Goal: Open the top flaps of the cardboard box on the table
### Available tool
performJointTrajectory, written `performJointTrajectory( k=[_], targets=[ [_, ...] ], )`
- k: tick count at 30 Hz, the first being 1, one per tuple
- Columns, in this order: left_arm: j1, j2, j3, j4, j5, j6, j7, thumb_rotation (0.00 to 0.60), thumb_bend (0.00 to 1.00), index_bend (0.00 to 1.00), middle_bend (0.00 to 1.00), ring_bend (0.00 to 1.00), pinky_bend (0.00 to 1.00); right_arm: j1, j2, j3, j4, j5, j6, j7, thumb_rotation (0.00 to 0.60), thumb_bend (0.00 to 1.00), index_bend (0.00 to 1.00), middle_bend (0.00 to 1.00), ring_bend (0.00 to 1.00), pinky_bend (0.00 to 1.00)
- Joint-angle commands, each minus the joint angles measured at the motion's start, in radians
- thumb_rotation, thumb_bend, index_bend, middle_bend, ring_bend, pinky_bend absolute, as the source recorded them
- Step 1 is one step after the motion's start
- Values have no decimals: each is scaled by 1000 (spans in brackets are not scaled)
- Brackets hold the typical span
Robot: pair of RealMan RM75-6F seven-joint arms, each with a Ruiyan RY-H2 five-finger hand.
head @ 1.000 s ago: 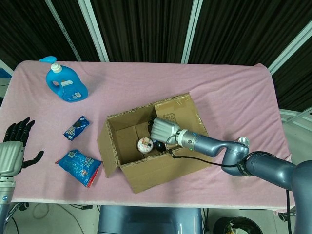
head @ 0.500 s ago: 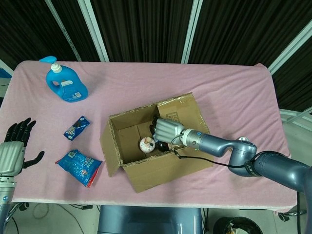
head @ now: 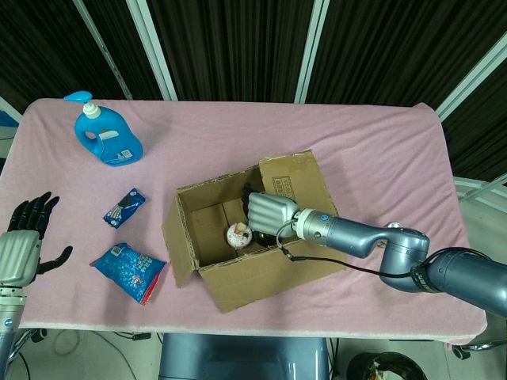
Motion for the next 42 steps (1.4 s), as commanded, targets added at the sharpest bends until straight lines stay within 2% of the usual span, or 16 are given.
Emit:
performJointTrajectory(
  k=[1,26,28,31,34,42],
  targets=[
    [1,1,0,0,1,0,-1,600,239,0,0,0,0,3,18,6,-7,9,-11,-15,600,1000,776,611,253,215],
    [6,5,-6,-10,8,-6,-1,600,239,0,0,0,0,-47,147,33,-34,103,-50,-139,600,985,777,592,250,215],
    [7,6,-7,-10,7,-7,-2,600,239,0,0,0,0,-49,152,36,-35,109,-50,-145,600,933,776,571,243,215],
    [7,6,-7,-10,8,-8,-1,600,239,0,0,0,0,-52,156,38,-36,109,-48,-154,600,747,772,533,231,215],
    [8,7,-7,-11,8,-8,0,600,239,0,0,0,0,-54,158,36,-37,106,-48,-161,600,626,764,515,226,215],
    [9,6,-10,-13,3,-9,5,600,239,0,0,0,0,-59,161,31,-24,88,-40,-185,600,518,685,455,199,215]
  ],
)
